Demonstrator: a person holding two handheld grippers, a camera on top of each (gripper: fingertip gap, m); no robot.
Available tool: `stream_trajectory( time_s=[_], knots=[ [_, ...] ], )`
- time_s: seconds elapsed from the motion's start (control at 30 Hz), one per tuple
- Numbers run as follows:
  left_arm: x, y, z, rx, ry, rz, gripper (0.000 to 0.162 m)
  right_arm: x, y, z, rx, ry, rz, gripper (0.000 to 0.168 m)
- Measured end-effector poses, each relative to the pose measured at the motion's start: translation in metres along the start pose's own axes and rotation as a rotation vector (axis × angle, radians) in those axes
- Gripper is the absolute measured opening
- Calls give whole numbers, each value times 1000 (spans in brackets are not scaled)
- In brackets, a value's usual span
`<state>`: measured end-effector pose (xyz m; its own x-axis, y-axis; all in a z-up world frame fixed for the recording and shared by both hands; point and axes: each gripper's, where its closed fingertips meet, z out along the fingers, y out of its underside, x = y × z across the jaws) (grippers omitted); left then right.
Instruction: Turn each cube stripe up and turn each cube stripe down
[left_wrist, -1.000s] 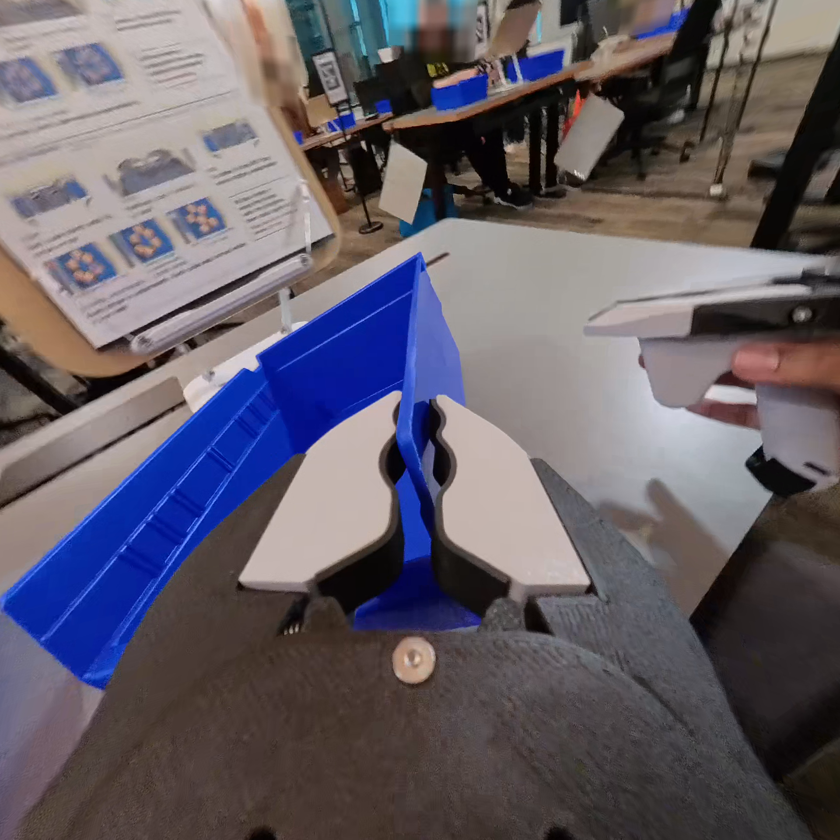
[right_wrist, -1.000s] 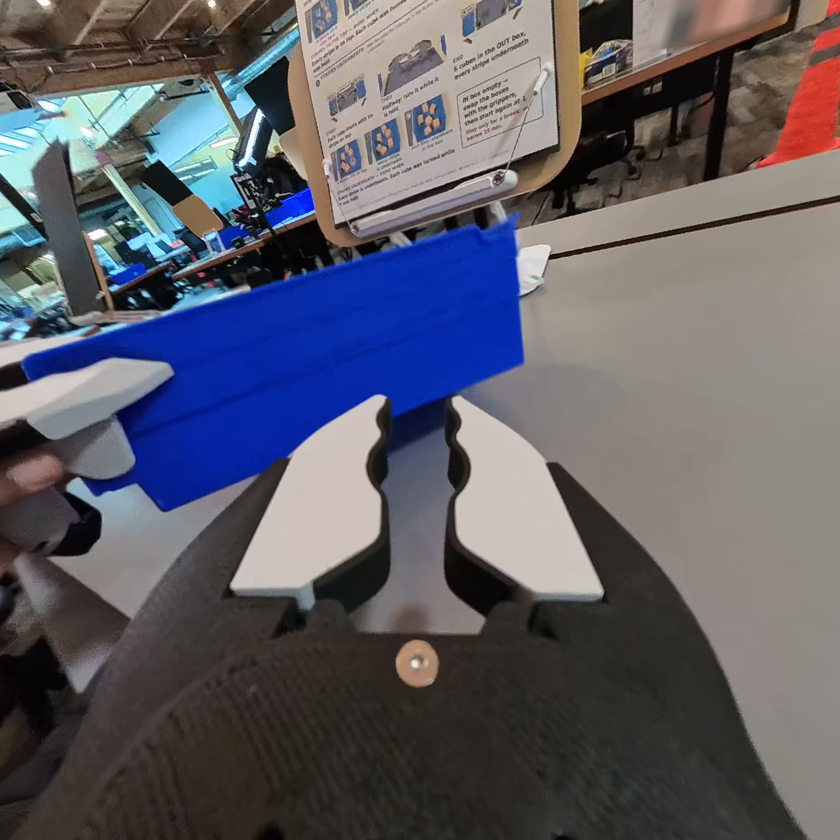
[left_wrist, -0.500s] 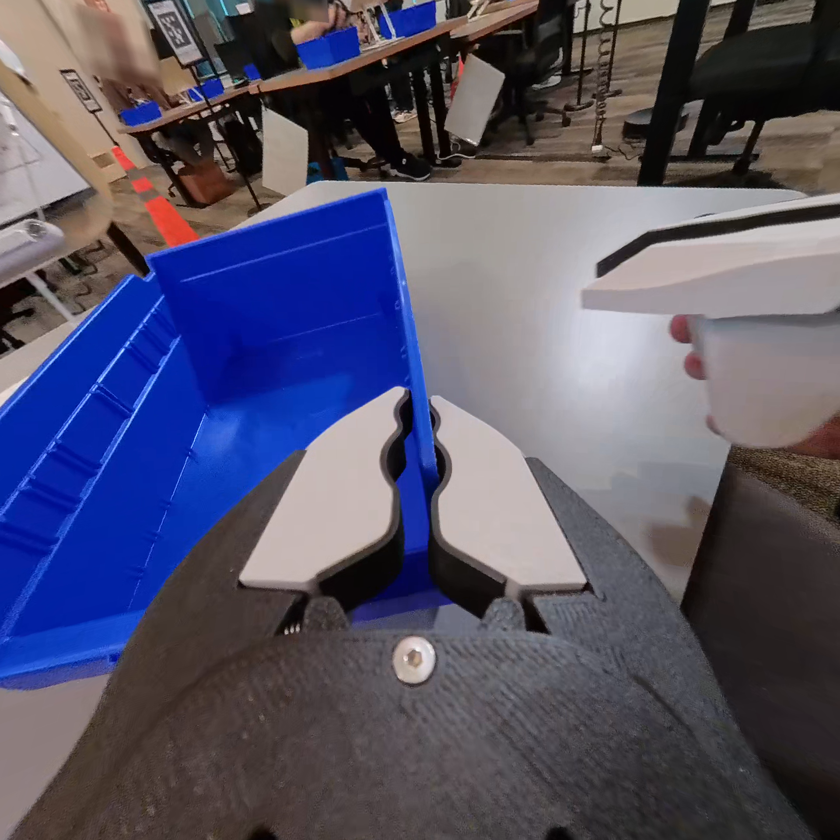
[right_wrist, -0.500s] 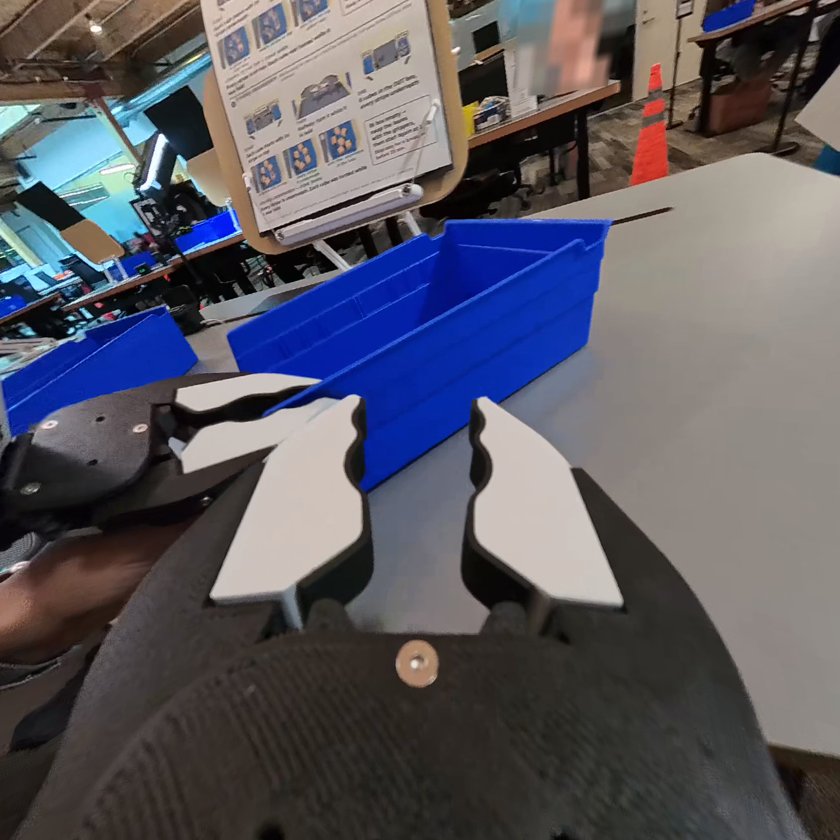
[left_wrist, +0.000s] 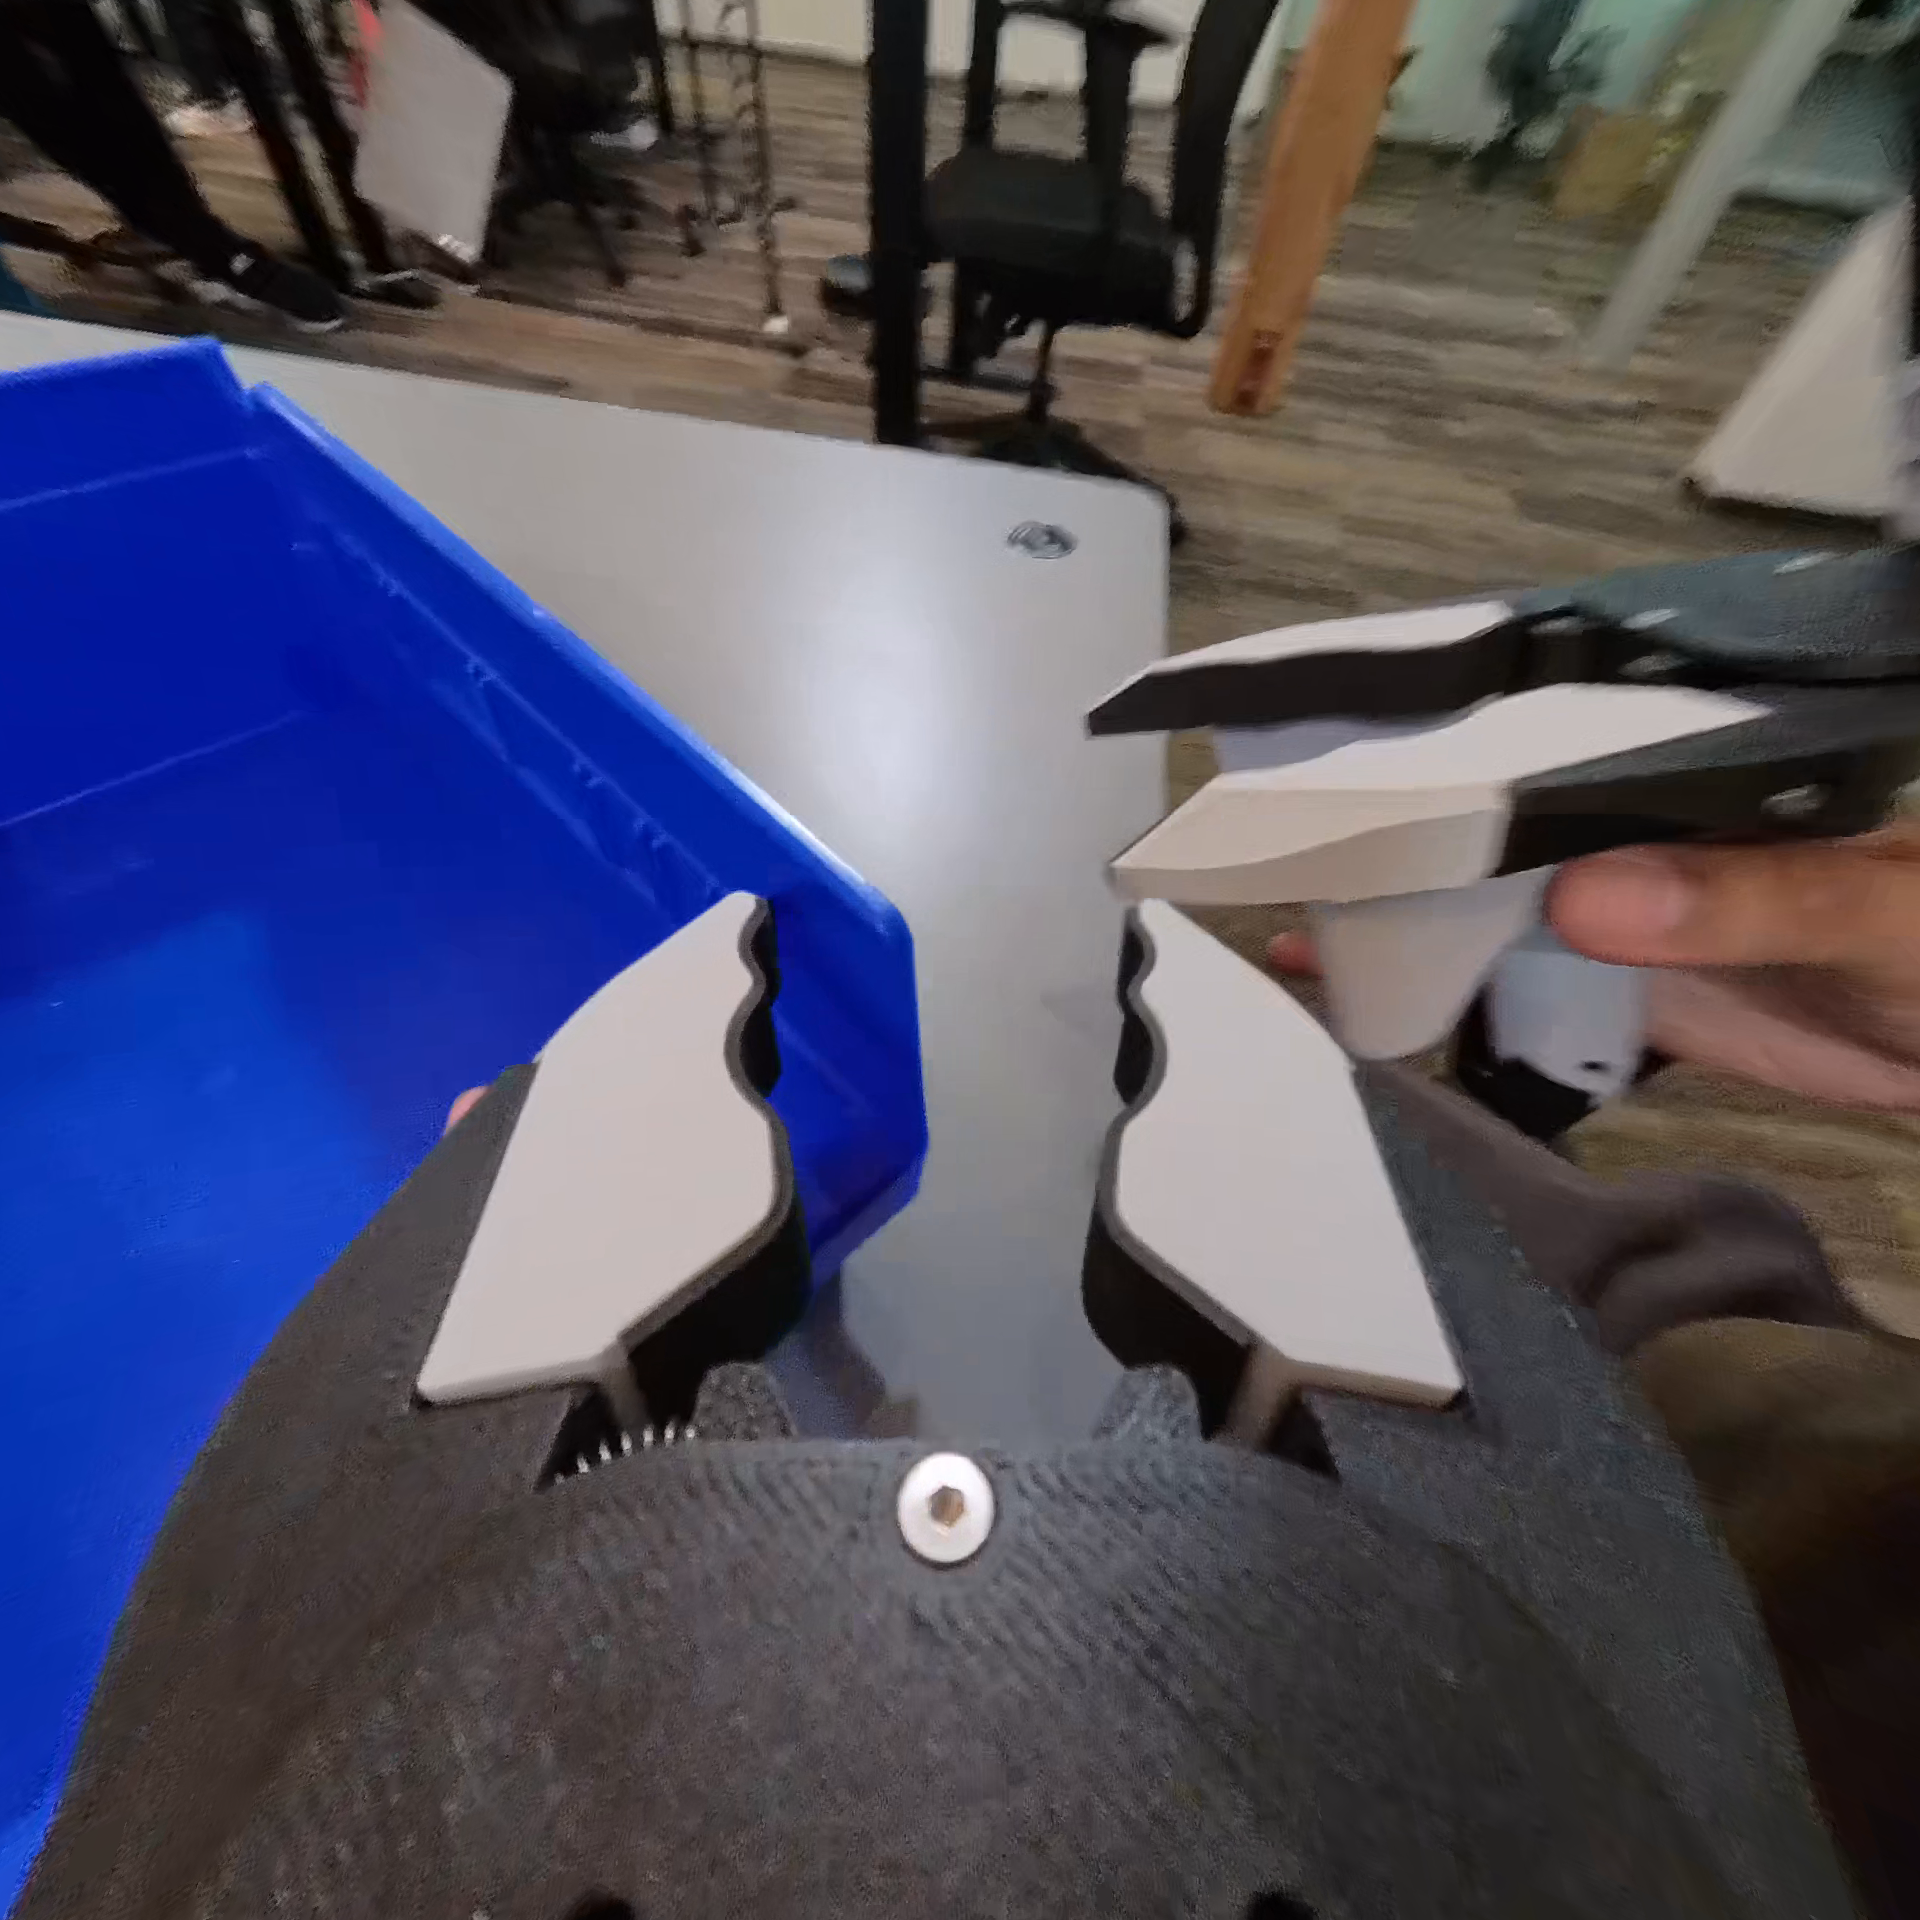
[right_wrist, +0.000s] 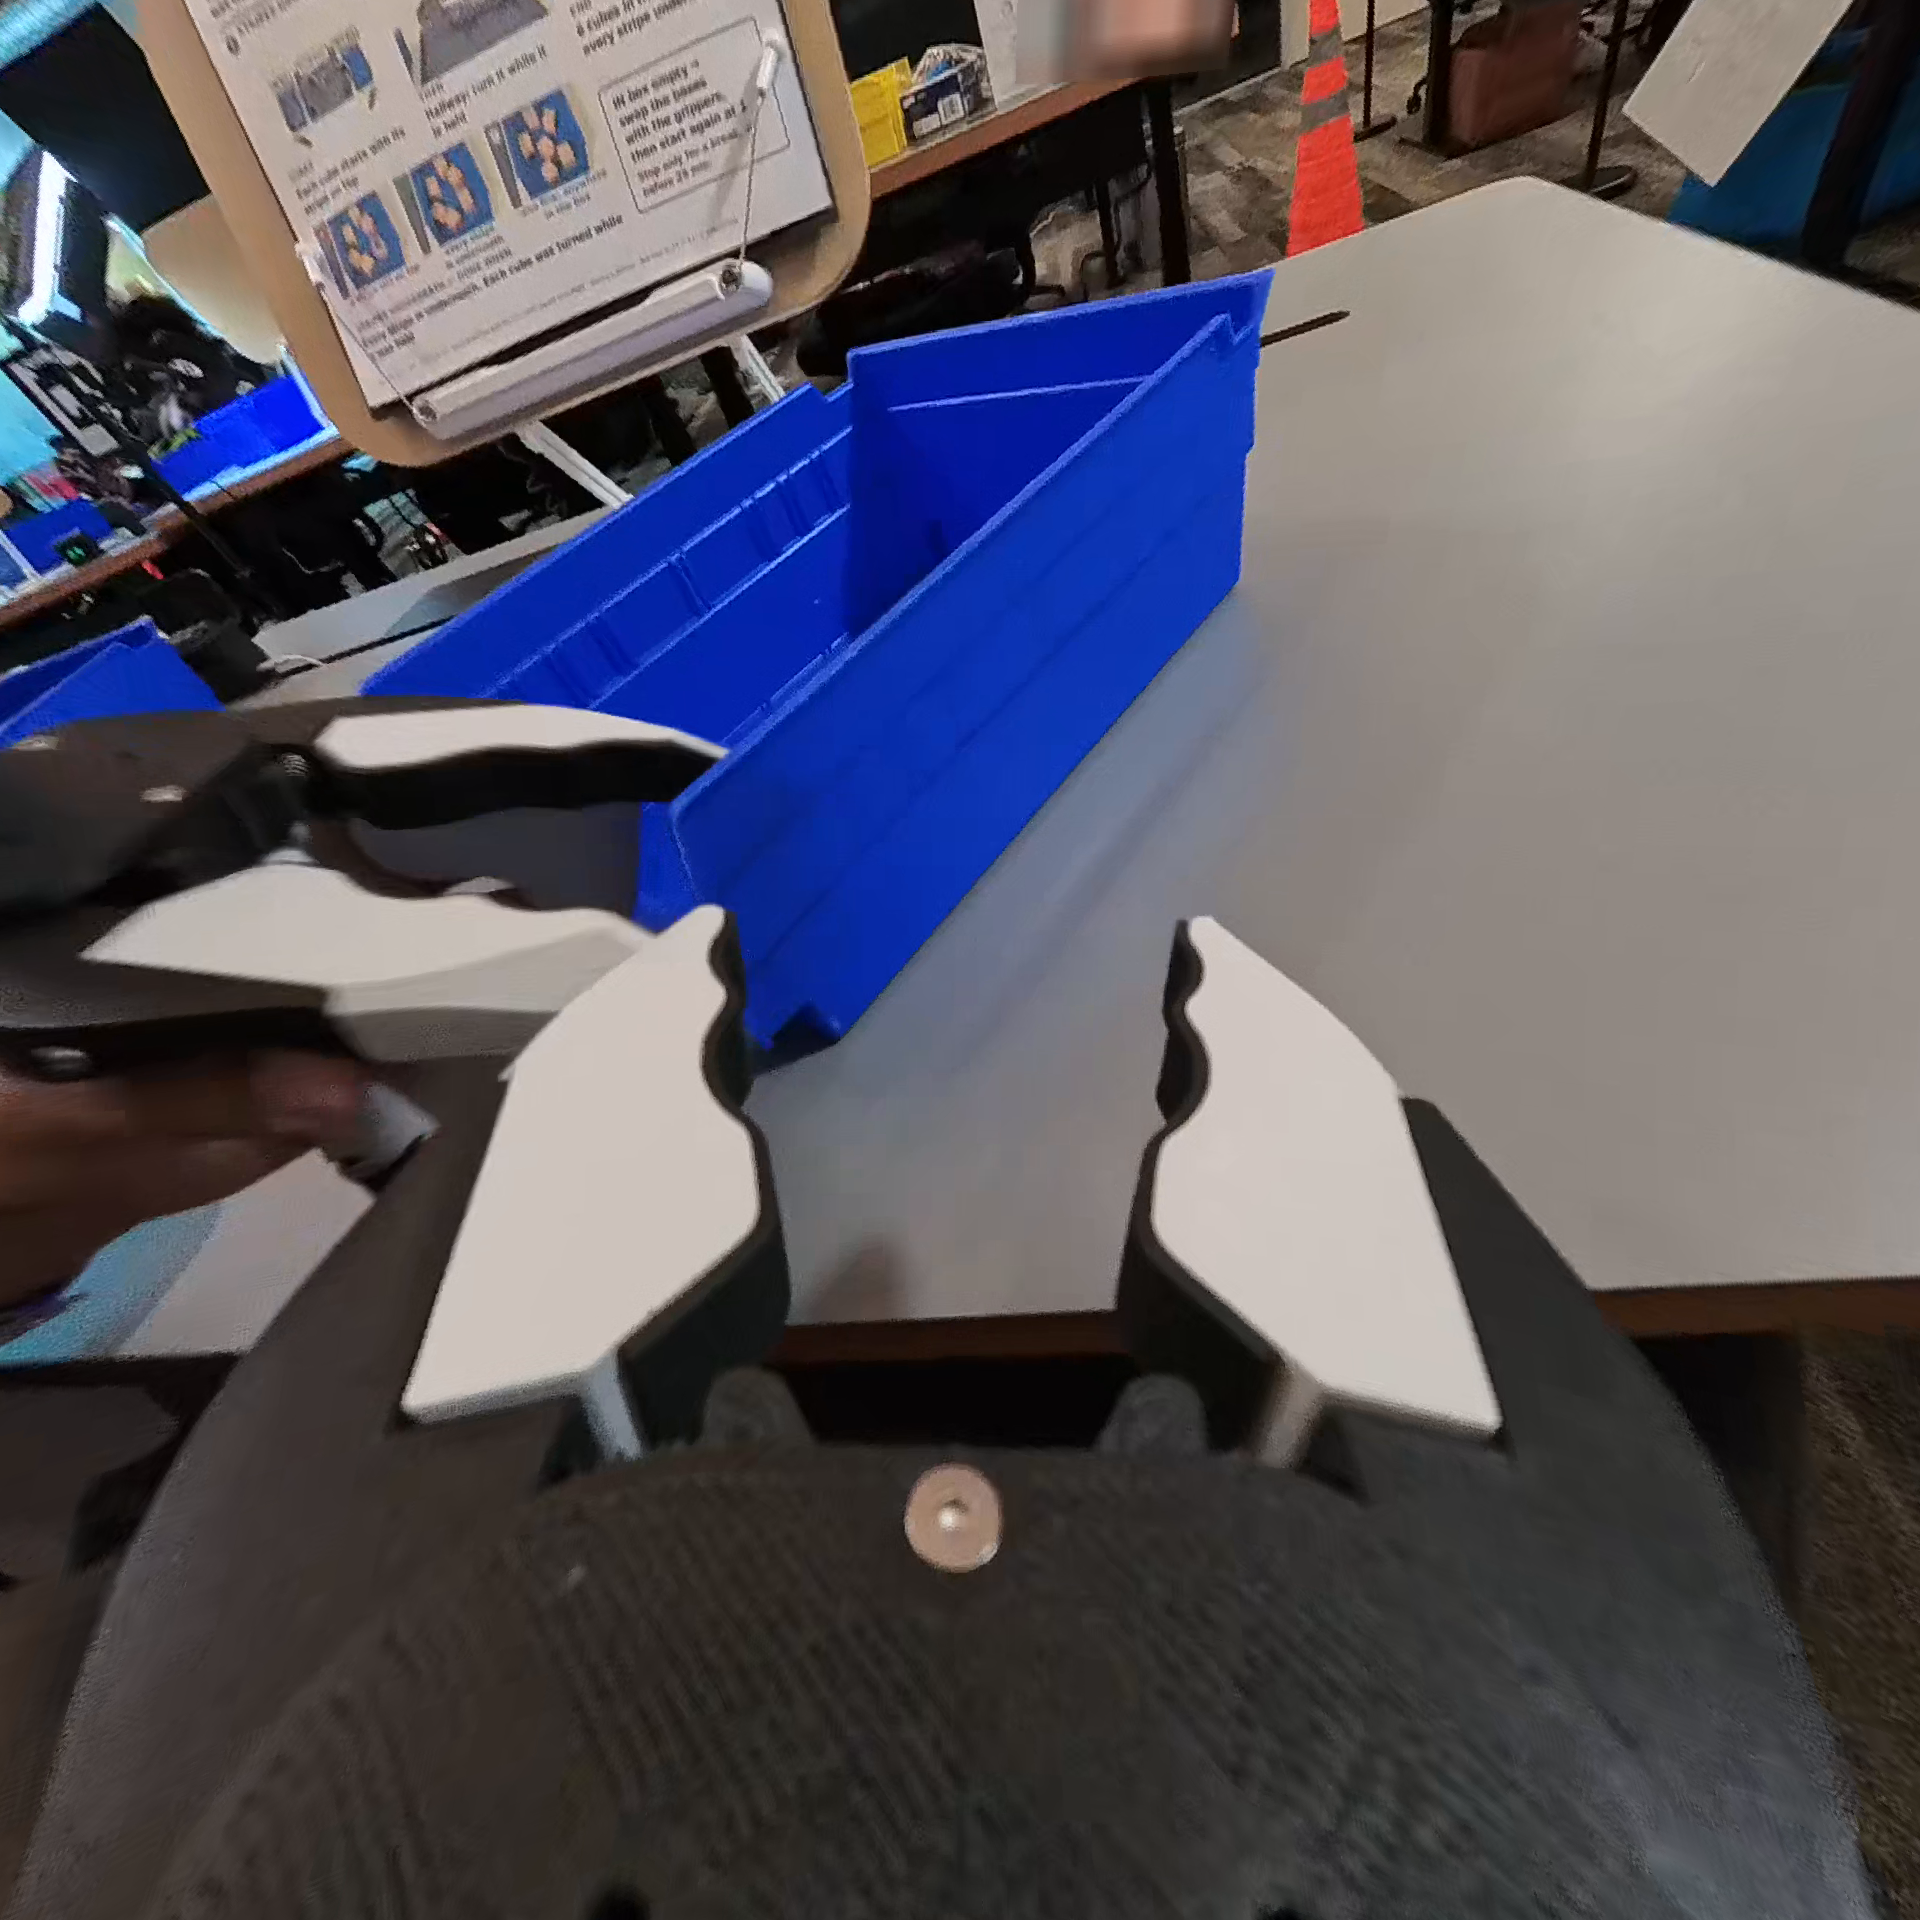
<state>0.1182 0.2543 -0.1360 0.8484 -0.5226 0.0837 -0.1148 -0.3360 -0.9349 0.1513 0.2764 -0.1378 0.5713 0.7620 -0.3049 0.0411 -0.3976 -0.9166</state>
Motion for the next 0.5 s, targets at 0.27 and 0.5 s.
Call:
stream_trajectory(
  time_s=[0.27, 0.5],
  knots=[
    [-38, -61, -77, 384, 73, -183, 54, -42, 10, 26, -13, -121, -26, 85],
    [-105, -47, -138, 513, -250, -194, 46, -39, 19, 68, -48, 21, -181, 77]
  ],
)
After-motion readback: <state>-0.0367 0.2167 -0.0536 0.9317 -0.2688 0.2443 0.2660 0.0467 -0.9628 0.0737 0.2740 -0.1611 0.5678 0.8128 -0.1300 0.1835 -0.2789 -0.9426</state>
